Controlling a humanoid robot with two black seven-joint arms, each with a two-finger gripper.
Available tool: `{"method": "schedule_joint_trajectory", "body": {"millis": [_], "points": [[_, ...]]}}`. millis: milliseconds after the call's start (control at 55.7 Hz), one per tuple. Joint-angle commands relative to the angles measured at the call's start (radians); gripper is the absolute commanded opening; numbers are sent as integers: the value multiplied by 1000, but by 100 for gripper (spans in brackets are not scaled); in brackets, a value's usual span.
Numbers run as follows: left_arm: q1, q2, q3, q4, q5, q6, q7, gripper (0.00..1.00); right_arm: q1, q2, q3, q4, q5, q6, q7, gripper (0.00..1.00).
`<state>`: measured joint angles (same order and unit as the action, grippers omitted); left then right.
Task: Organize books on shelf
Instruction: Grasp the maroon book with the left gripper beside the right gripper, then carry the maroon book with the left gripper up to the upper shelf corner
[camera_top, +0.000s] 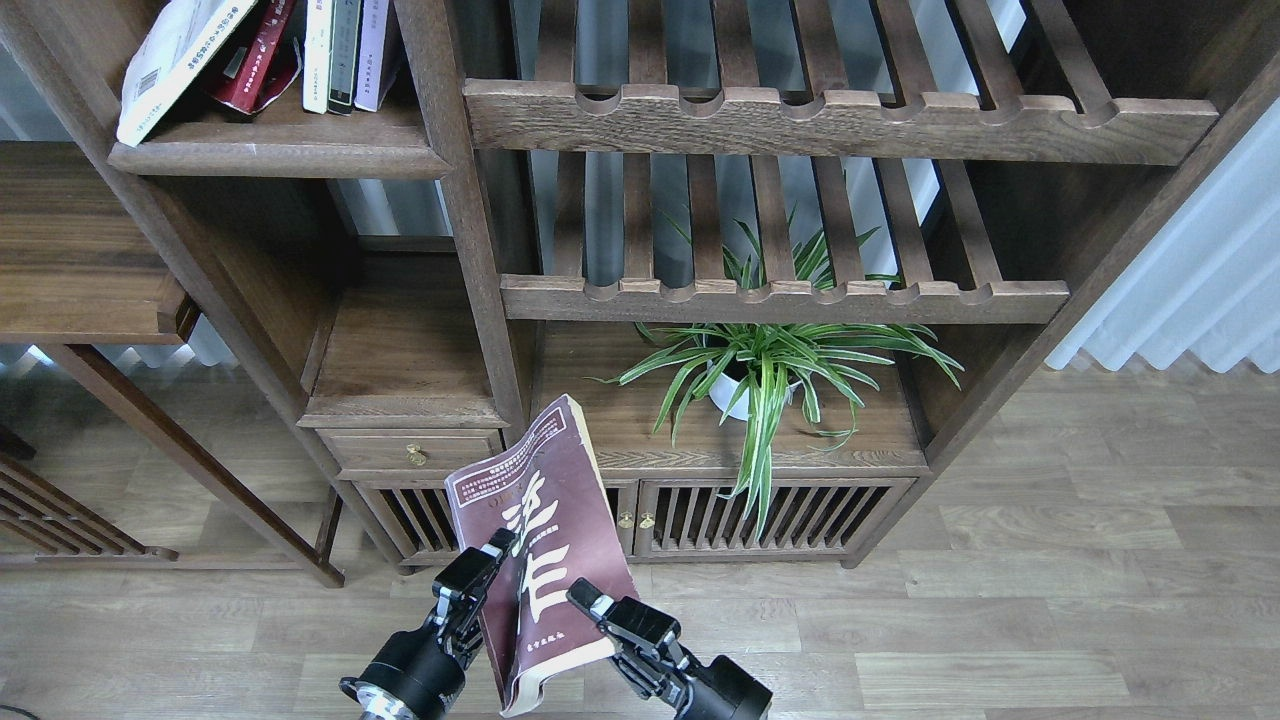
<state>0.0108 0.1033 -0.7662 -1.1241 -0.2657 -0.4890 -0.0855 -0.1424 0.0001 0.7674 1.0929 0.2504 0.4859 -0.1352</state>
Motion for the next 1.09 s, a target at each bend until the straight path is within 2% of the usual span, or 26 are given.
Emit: {"method": "schedule_joint_trajectory", "body": {"millis": [0, 36, 90, 233, 305, 323, 413, 610, 736, 826, 915, 1005, 1077], "points": [[8, 29, -25, -19, 3, 0, 1, 0, 10, 0, 7, -24, 3, 3, 5, 22], [8, 36, -41, -26, 5, 0, 1, 0, 12, 0, 12, -28, 0, 3, 5, 30], [9, 53, -53, -34, 5, 0, 1, 0, 15, 0, 13, -33, 0, 3, 5, 37], [8, 107, -67, -46, 6, 0, 1, 0, 18, 0, 18, -44, 0, 3, 5, 44], [8, 134, -73, -57, 11, 0, 3, 0, 33, 0, 20, -56, -2, 3, 3, 62], [6, 165, -93, -57, 38, 0, 4, 0, 61, 0, 29, -67, -2, 3, 3, 80], [6, 191, -137, -57, 97, 0, 4, 0, 69, -12, 61, -82, 0, 3, 3, 90], [0, 233, -223, -51, 194, 0, 9, 0, 79, -26, 69, -97, 1, 3, 13, 94], [0, 233, -352, -51, 316, 0, 17, 0, 81, -26, 72, -99, 1, 3, 14, 94], [-3, 236, -432, -105, 376, 0, 33, 0, 81, -26, 86, -103, 1, 3, 14, 95], [-2, 246, -469, -256, 375, 0, 43, 0, 84, -26, 90, -113, 1, 3, 14, 95], [-29, 249, -504, -260, 373, 0, 75, 0, 87, -26, 90, -123, 4, 3, 14, 95], [-61, 248, -525, -260, 369, 0, 75, 0, 89, -26, 90, -130, 4, 3, 14, 95]]}}
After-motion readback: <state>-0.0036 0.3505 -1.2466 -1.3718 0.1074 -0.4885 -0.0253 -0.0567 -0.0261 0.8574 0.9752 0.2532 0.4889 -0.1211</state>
